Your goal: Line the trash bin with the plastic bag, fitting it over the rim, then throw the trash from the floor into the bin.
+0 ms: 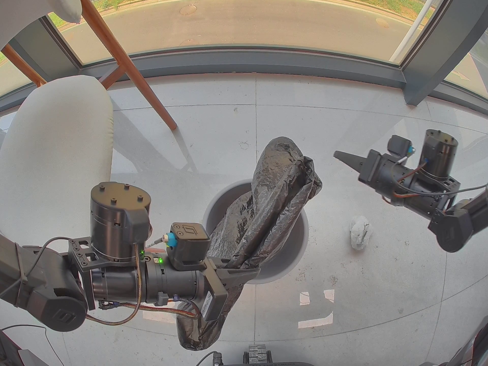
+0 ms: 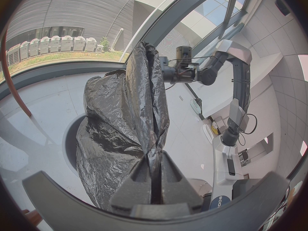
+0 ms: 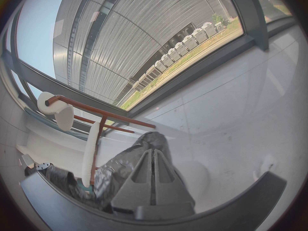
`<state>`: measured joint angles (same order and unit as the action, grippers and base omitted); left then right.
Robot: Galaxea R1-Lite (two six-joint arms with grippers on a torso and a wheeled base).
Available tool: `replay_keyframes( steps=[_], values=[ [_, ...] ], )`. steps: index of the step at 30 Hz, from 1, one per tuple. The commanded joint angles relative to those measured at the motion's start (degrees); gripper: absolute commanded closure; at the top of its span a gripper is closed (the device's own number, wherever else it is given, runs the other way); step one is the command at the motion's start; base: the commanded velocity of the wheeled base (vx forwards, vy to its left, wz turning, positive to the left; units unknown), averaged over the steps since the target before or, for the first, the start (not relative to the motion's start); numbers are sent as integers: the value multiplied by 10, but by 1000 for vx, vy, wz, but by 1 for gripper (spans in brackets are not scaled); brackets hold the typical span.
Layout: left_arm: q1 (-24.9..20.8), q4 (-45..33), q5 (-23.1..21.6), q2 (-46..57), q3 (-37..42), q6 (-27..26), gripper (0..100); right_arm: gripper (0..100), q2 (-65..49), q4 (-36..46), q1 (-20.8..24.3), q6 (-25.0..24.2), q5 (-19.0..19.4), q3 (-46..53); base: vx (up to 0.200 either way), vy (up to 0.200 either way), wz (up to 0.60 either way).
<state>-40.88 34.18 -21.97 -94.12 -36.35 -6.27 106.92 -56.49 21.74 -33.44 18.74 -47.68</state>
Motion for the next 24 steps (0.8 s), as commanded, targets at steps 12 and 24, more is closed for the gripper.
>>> replay_keyframes(
  steps=[12, 24],
  values=[
    [-2, 0, 0, 2, 10, 2, 100, 100, 134, -5, 89, -12, 2, -44, 0, 0, 0],
    [8, 0, 12, -1, -2, -1, 100, 100, 176, -8, 139, -7, -2, 43, 0, 0, 0]
  ],
)
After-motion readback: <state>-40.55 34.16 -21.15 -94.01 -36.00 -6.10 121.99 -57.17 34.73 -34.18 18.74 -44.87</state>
